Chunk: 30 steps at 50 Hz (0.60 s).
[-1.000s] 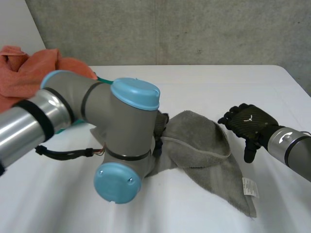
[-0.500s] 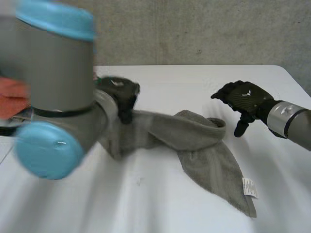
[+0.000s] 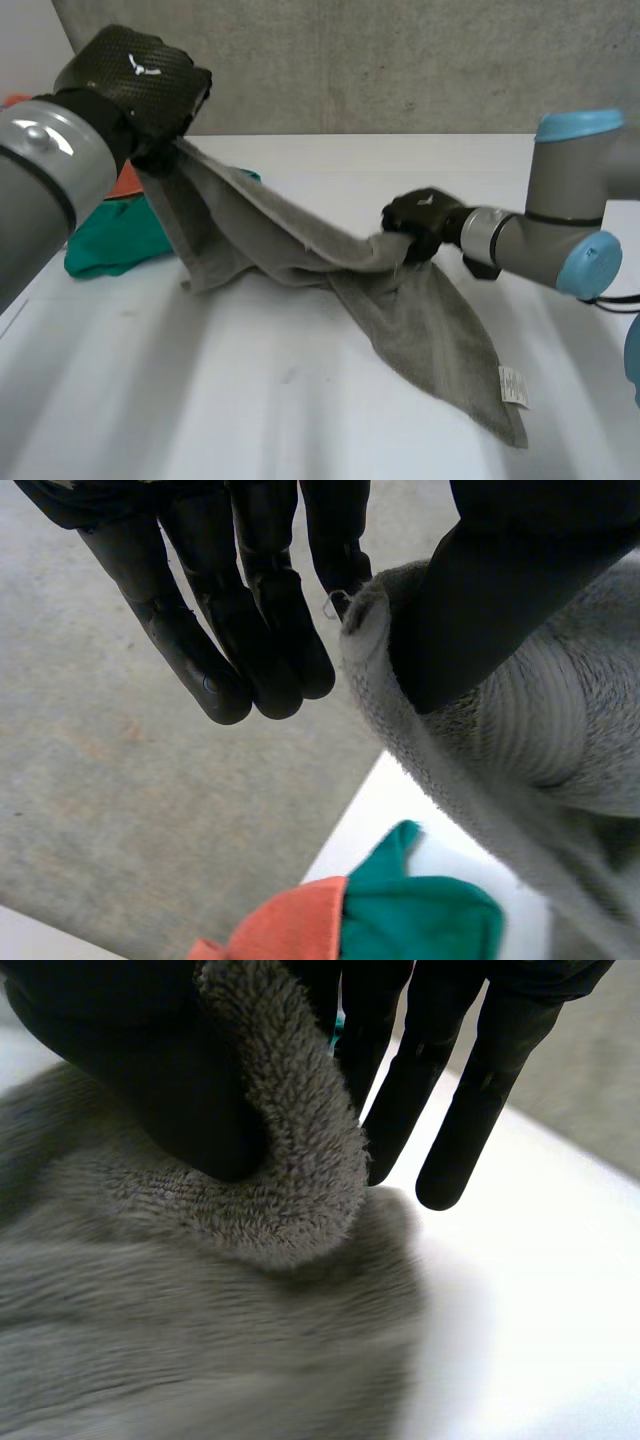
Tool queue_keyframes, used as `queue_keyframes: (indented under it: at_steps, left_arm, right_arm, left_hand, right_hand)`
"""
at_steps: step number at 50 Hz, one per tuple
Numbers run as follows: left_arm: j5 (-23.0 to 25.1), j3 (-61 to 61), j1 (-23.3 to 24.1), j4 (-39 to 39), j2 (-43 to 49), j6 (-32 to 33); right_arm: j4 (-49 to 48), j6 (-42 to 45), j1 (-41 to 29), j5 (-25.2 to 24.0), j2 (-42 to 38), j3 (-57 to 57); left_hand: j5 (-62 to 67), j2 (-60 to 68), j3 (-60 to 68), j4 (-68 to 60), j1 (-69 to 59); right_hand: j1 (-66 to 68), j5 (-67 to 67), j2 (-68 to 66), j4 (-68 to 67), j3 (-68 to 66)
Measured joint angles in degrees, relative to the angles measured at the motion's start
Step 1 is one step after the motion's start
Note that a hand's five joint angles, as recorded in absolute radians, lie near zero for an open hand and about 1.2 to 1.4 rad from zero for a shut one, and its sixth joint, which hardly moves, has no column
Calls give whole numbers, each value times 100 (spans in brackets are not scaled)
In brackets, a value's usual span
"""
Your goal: Fold the laundry.
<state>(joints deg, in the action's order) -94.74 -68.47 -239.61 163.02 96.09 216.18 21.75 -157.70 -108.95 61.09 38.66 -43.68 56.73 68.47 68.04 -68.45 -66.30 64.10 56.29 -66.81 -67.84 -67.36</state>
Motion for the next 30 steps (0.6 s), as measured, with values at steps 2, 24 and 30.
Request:
queue_keyframes:
  at_steps: [2,24,30]
  left_arm:
    - [81,162,-153,321,201,-21]
    - [-217,2842,-734,2425,2488,-1266]
    - [-81,1662,-756,2373,2701,-1380]
  right_arm:
    - [-97,-118,99,295,39,307]
    - [-2121,-284,644,1154,3419,-2112]
    - [-2404,124,572,924,3386,-3767]
  left_hand:
    - [0,0,0,0,0]
    - [0,4,3,-1,0]
    - [0,4,3,-1,0]
  right_hand:
    - [0,0,0,-15,-16]
    - [0,72,0,-24,-28]
    - [0,108,0,-37,-57]
